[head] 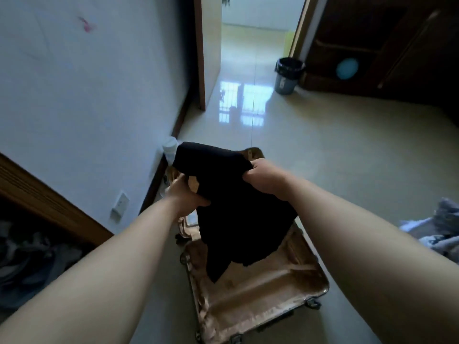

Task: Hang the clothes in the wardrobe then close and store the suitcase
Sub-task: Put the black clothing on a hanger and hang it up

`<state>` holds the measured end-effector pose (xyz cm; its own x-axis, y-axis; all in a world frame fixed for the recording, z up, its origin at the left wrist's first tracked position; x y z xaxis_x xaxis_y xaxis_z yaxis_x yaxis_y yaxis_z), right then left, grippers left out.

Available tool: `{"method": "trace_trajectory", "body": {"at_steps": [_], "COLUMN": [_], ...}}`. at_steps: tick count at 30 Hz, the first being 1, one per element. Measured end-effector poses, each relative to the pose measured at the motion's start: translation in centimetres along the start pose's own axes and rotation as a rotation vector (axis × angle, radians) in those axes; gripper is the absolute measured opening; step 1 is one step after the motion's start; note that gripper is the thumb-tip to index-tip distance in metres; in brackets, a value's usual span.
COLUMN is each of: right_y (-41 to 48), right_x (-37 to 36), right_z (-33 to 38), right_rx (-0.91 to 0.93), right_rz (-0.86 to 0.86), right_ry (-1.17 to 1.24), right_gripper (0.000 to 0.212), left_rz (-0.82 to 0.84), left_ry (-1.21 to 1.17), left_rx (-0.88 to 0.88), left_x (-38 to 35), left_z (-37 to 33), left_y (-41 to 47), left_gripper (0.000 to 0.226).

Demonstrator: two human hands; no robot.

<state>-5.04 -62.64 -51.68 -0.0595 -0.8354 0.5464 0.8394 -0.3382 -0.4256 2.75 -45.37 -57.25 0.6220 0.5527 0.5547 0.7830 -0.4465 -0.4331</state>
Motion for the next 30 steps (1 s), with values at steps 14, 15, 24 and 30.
{"method": "trace_trajectory", "body": {"at_steps": [14, 15, 24, 30], "right_y": [-17.5, -18.6, -20.6, -19.0], "right_x": [19.0, 19.8, 23.0, 20.3], "right_z": [31.5, 32.7, 36.0, 34.1], "right_rx": [0.473, 0.507, 0.511, 0.404], "right_rz": [-0.213, -0.241, -0.467, -0.439], "right_ry": [0.029, 0.043, -0.011, -0.149], "right_gripper": [0.012, 0.012, 0.02, 0.025], "left_rz": [0.004, -0.002, -0.198, -0.261], "left_ry": [-0.07, -0.087, -0.223, -0.319], "left_rx": [-0.427, -0.414, -0.251, -0.195], "left_x": [16.6, 16.8, 20.6, 25.0], "left_z": [-19.4, -19.4, -20.6, -21.8], "left_y": [-16.0, -16.3, -22.9, -26.7], "left_gripper": [0.08, 0.078, 0.02, 0.016]}}
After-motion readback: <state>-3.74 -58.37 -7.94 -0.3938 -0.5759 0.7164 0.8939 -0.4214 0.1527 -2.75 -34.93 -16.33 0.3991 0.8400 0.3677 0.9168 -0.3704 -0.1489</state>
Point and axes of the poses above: each hand's wrist, its own y-axis towards the middle knuckle, its own x-axis out of the back of the hand, z = x × y, the point moved 5 cm from there along y, towards the middle knuckle, and after that the axes turned 9 degrees about y, right-handed, at the moved point
